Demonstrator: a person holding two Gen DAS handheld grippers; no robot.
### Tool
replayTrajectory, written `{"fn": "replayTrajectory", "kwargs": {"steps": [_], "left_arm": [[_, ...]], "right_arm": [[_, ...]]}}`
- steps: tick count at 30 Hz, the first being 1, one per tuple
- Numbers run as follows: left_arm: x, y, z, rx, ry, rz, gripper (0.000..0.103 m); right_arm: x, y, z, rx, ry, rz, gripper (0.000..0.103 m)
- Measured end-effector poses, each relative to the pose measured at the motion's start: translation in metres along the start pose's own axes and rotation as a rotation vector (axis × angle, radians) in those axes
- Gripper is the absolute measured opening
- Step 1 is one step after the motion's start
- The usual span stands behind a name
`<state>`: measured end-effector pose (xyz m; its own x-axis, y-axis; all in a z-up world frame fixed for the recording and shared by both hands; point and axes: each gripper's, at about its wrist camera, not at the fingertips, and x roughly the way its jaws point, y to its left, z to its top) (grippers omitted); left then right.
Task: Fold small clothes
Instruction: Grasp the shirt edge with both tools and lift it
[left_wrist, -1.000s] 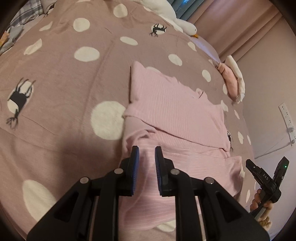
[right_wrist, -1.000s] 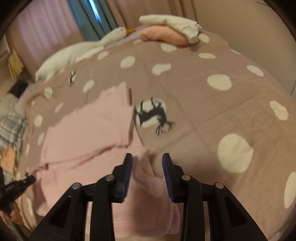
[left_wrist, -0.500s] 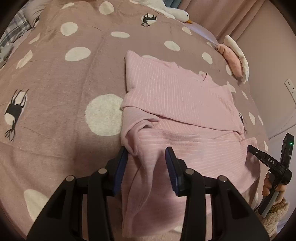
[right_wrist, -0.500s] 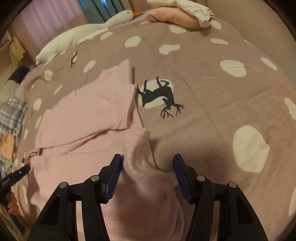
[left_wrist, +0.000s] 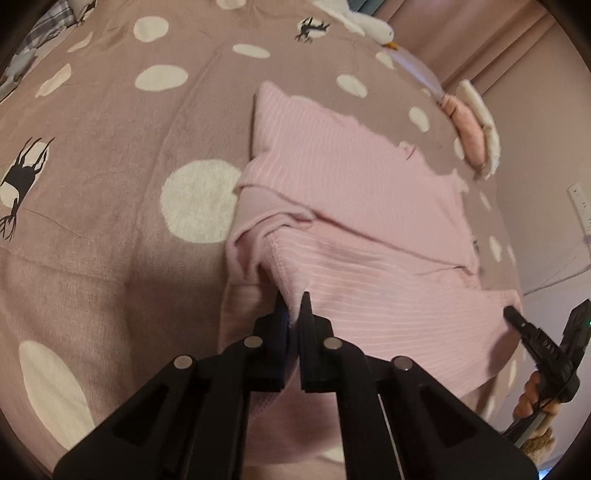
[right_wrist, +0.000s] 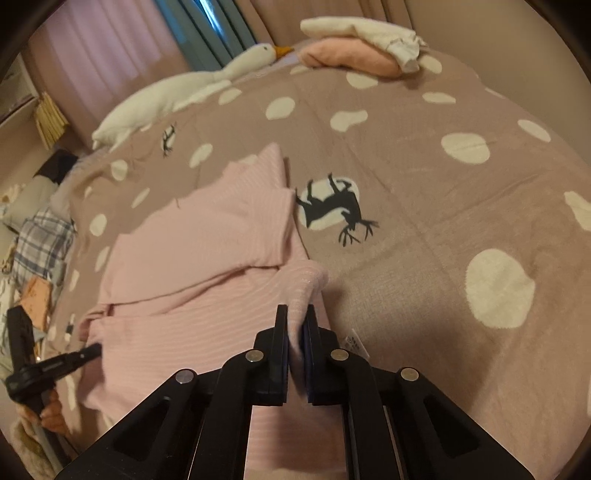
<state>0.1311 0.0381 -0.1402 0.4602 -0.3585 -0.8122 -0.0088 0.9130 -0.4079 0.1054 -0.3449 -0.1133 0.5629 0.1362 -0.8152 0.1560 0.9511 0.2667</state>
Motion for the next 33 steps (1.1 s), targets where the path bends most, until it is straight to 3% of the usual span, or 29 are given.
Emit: {"fn": "replayTrajectory", "kwargs": {"steps": [11, 18, 27, 33], "left_arm": [[-0.085, -0.026, 0.001, 0.062, -0.226, -0.062, 0.003], [-0.106, -0.033, 0.019, 0.086, -0.326, -0.069, 0.003], [-0.109, -0.033, 0.052, 0.070, -0.384, -0.088, 0.003], [-0.082, -0.024, 0.068, 0.033, -0.315, -0.083, 0.003]], "right_arm": [[-0.051, 0.013, 0.011, -0.023, -0.135, 0.051, 0.008], [-0.065, 0.024, 0.032, -0.050, -0.212, 0.069, 0.008], [-0.062, 0.040, 0.063, -0.089, -0.273, 0.089, 0.008], [-0.048, 0.049, 0.076, -0.082, -0.276, 0.112, 0.008]]}}
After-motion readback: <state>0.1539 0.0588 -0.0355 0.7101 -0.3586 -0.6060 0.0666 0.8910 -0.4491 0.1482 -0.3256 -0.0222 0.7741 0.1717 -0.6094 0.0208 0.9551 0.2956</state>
